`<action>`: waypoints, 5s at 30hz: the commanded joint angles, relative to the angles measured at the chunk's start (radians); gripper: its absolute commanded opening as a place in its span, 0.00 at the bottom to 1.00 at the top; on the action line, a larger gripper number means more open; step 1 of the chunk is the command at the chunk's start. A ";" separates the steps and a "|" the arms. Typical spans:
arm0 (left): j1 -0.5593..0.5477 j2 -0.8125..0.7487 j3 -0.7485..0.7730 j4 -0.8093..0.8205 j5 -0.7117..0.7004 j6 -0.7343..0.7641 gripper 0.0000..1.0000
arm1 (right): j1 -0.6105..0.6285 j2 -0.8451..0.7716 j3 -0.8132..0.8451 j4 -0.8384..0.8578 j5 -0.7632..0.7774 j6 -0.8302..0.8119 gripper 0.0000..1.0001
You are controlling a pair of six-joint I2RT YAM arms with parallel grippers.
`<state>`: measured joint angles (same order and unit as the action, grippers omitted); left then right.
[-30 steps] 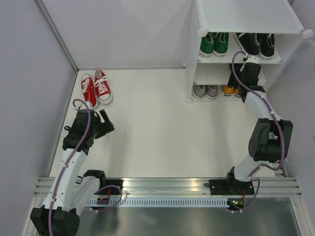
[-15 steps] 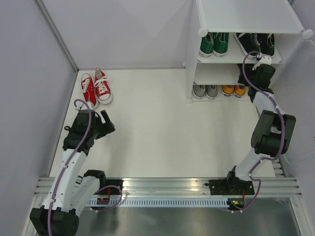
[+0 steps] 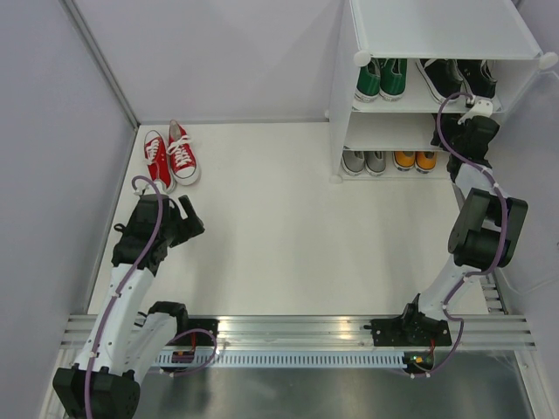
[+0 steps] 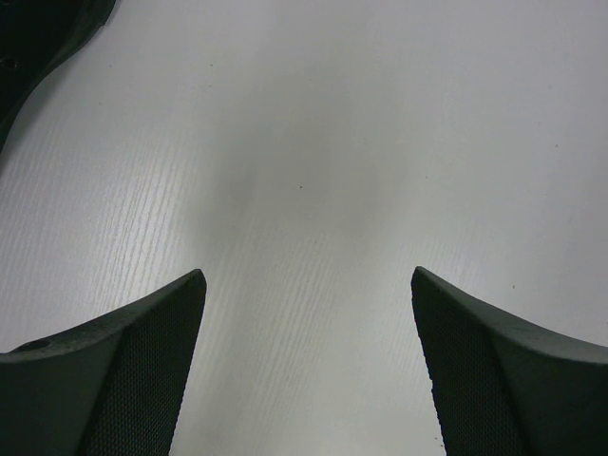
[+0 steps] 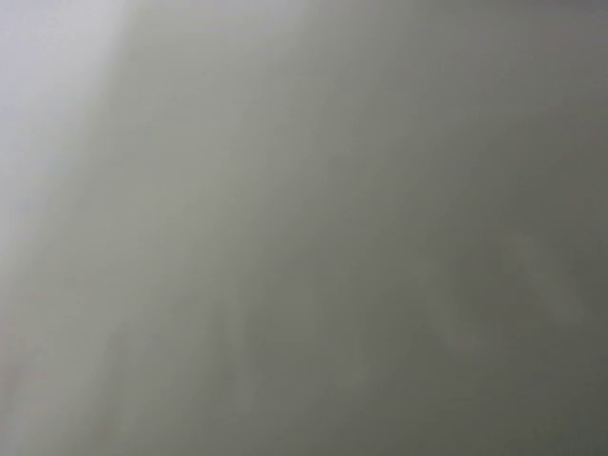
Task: Place and organize the shoes in the shoe cabinet
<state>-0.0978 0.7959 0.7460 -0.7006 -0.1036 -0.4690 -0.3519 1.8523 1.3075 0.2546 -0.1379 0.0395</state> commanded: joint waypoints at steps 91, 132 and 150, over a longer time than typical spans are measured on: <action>0.494 0.664 0.239 0.144 -0.232 -0.057 0.97 | 0.734 -0.975 -0.786 -0.354 -0.048 0.350 0.98; 0.146 0.712 0.173 0.055 0.314 -0.103 0.02 | 0.735 -1.134 -0.880 -0.290 -0.049 0.382 0.98; -0.628 1.014 0.588 0.254 0.182 -0.729 0.06 | 0.738 -1.116 -0.806 -0.426 -0.085 0.335 0.98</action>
<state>-0.6704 1.7161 1.1995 -0.5369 0.1020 -1.0485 0.3782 0.7269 0.4625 -0.1505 -0.2024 0.3885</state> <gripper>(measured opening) 0.133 0.979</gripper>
